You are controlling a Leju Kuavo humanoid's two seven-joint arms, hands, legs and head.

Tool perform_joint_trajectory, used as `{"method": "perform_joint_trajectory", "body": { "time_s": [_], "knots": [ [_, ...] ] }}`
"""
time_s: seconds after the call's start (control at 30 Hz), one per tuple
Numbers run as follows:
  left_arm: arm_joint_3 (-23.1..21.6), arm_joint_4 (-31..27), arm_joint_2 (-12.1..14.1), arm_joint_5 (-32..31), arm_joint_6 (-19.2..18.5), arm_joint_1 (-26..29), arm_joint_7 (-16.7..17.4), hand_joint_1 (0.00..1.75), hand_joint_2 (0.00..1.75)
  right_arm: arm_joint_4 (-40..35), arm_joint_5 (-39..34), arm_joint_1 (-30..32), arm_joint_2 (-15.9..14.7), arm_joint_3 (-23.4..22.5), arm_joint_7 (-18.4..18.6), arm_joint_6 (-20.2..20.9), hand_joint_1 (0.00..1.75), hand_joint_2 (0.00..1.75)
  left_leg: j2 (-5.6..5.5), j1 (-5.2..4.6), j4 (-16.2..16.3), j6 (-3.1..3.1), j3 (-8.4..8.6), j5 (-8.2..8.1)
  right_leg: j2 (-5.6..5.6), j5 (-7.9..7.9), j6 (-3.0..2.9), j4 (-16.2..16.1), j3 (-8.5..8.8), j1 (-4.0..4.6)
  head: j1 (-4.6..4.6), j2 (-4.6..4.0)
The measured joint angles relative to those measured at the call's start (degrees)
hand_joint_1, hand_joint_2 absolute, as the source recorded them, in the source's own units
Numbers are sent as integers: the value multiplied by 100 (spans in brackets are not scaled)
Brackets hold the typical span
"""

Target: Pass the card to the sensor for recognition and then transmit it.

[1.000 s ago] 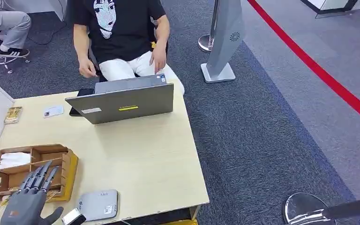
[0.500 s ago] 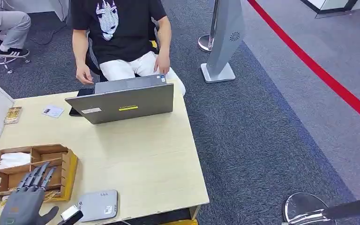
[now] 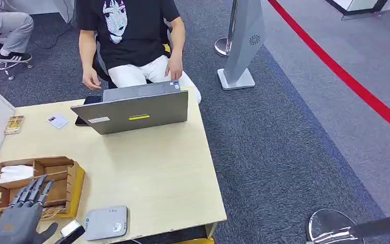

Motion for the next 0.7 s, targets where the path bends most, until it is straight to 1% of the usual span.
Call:
{"method": "perform_joint_trajectory", "body": {
  "time_s": [0.43, 0.47, 0.5, 0.53, 0.57, 0.6, 0.63, 0.7],
  "knots": [
    [157, -63, 0, 0, -31, 131, -90, 2, 175, -4, -9, 0, 2, -35, 11, -22, 0, 175, -1, 0, 0, 0, -1, 0, -1, 0, 0, 0, 0, 0, 0, 0],
    [184, -68, 0, 4, -40, 138, -92, 56, 175, -7, -11, 1, 0, -37, 11, -28, 0, 175, -1, 0, 0, 0, 0, 0, -1, 0, 0, 0, 0, 0, 0, 0],
    [199, -81, -2, 13, -75, 142, -92, 63, 175, -7, -11, 1, 0, -39, 11, -28, 0, 175, 0, 0, 0, 0, 0, 0, -1, 0, 0, 0, 0, 0, 0, 0],
    [206, -96, -2, 20, -105, 149, -92, 75, 175, -7, -9, 0, 0, -42, 11, -31, 0, 175, 0, 0, 0, 0, 0, 0, -1, 0, 0, 0, 0, 0, -2, 0],
    [214, -107, -7, 22, -138, 155, -92, 89, 175, -7, -7, 0, 0, -42, 11, -28, 0, 175, 0, 0, 0, 0, 0, 0, -1, 0, 0, 0, 0, 0, -2, 0],
    [223, -133, -13, 28, -173, 165, -85, 106, 175, -7, -7, -1, 0, -46, 13, -31, 0, 175, 0, 0, 0, 0, 0, 0, -1, 0, 0, 0, 0, 0, 0, 0],
    [225, -149, -22, 28, -197, 176, -70, 145, 175, -7, -7, -1, 0, -48, 15, -31, 0, 175, 0, 0, 0, 0, 0, 0, -1, 0, 0, 0, 1, 0, 0, 0],
    [227, -192, -40, 26, -238, 196, -37, 152, 175, -7, -7, -1, 0, -48, 20, -37, 0, 175, 0, 0, 0, 0, 0, 0, -1, 0, 0, 0, 1, 0, 0, 0]
  ]
}}
